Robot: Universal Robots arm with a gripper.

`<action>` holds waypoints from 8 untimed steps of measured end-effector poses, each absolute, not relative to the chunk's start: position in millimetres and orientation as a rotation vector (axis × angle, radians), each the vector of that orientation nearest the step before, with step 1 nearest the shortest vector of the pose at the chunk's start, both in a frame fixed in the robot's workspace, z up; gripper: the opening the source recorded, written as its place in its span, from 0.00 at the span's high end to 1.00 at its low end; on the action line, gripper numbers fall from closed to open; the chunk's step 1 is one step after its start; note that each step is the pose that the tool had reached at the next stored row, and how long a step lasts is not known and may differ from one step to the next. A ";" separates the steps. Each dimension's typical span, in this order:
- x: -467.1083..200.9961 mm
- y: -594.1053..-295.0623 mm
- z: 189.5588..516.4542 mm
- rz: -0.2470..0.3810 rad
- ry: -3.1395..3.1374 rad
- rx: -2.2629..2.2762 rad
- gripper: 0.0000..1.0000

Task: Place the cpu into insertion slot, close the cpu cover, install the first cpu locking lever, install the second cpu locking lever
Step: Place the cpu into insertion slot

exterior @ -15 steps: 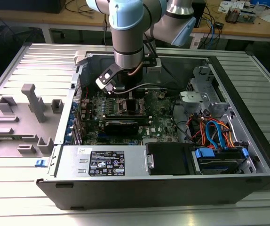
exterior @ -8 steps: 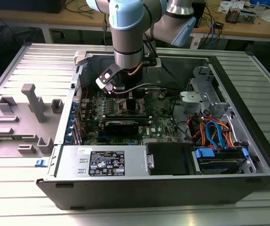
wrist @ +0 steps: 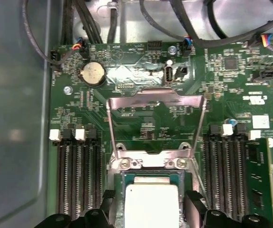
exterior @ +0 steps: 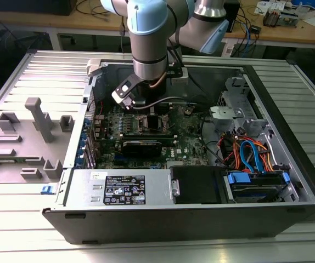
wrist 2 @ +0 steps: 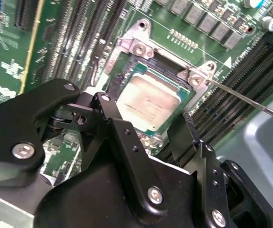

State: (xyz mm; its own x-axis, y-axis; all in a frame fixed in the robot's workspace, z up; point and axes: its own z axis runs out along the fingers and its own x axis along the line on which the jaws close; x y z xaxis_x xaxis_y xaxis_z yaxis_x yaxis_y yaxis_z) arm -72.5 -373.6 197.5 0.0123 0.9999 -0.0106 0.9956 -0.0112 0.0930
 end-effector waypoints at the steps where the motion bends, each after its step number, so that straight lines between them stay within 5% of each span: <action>1: -72.5 -373.7 197.5 0.076 2.150 2.175 0.33; 8: -72.2 -372.5 197.2 0.047 2.139 2.161 0.33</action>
